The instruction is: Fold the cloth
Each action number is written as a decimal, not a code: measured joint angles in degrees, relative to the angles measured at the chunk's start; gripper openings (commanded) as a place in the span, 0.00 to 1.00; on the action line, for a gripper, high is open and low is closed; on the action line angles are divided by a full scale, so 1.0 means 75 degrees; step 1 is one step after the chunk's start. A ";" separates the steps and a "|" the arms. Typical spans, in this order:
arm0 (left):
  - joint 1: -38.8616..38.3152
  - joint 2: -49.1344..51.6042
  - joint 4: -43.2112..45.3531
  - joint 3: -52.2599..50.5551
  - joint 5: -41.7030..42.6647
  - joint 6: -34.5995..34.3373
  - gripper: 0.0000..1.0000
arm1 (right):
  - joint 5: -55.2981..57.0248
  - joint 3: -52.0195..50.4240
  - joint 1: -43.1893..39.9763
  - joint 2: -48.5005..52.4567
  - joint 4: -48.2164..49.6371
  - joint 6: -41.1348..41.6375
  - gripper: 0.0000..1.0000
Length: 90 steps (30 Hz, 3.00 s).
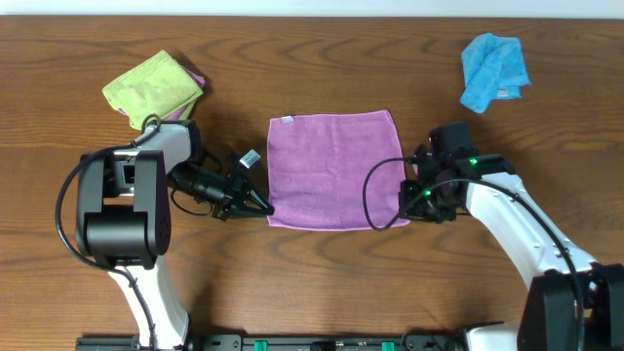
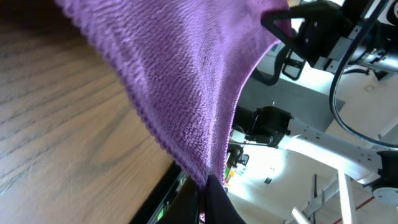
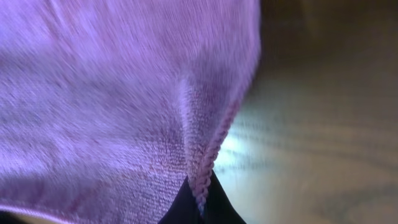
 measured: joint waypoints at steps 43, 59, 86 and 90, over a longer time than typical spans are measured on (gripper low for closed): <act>-0.0230 0.0000 0.7790 0.1259 -0.1824 -0.7047 0.06 | 0.1072 0.1469 0.0026 0.2072 0.4972 0.0437 0.01; -0.0609 0.0102 0.8043 0.1259 -0.2605 -0.7076 0.06 | 0.1536 0.1469 0.0026 0.2483 0.5179 0.0181 0.01; -0.0662 0.0207 0.8014 0.1259 -0.3579 -0.6997 0.49 | 0.1699 0.1469 0.0026 0.3270 0.5517 -0.0125 0.76; -0.0662 0.0207 0.8005 0.1259 -0.3614 -0.7000 0.57 | 0.1673 0.1469 0.0026 0.3112 0.5447 -0.0093 0.84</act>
